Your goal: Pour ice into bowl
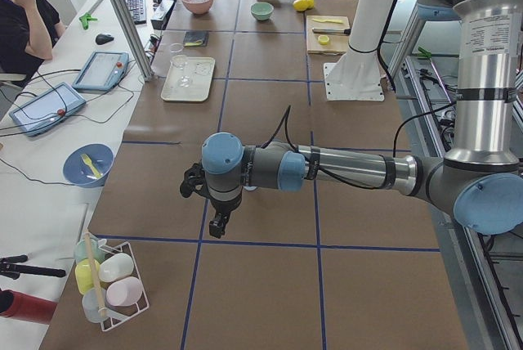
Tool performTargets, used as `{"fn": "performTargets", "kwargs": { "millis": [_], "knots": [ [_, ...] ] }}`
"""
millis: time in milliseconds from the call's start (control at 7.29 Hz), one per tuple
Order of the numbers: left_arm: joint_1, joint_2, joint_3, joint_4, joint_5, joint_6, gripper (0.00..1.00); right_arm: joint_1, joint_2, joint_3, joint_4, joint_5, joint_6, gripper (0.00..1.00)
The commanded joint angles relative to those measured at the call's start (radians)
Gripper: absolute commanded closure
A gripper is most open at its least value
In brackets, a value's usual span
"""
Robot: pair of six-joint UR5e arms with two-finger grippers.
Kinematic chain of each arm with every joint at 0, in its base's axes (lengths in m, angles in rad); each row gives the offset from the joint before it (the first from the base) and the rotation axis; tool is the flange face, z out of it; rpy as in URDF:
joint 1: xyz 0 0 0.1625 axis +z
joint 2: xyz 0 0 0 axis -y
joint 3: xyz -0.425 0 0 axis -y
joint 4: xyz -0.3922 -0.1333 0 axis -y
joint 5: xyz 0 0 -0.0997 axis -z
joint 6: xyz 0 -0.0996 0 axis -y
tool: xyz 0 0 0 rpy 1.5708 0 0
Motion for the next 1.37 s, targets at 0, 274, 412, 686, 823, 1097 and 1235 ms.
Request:
{"fn": "performTargets", "kwargs": {
  "millis": [0, 274, 412, 686, 823, 1097, 1235],
  "knots": [
    [0.001, 0.009, 0.000, 0.000, 0.001, 0.001, 0.00, 0.212, 0.003, 0.004, -0.233, 0.000, -0.241, 0.00],
    [-0.001, 0.018, 0.012, 0.002, -0.001, 0.006, 0.00, 0.277, -0.026, 0.038, -0.440, 0.005, -0.297, 0.00],
    [-0.001, 0.042, 0.001, 0.003, -0.012, 0.007, 0.00, 0.282, -0.055, 0.062, -0.493, -0.003, -0.297, 0.00],
    [-0.001, 0.063, 0.003, -0.003, -0.007, 0.007, 0.00, 0.287, -0.101, 0.131, -0.501, 0.000, -0.293, 0.00],
    [-0.001, 0.064, 0.007, -0.005, -0.012, 0.009, 0.00, 0.285, -0.100, 0.128, -0.498, 0.005, -0.283, 0.00],
    [-0.001, 0.066, 0.012, -0.003, -0.007, 0.009, 0.00, 0.283, -0.108, 0.136, -0.467, 0.016, -0.296, 0.00],
    [-0.001, 0.066, 0.010, -0.003, -0.006, 0.009, 0.00, 0.280, -0.107, 0.136, -0.467, 0.017, -0.294, 0.00]
  ]
}}
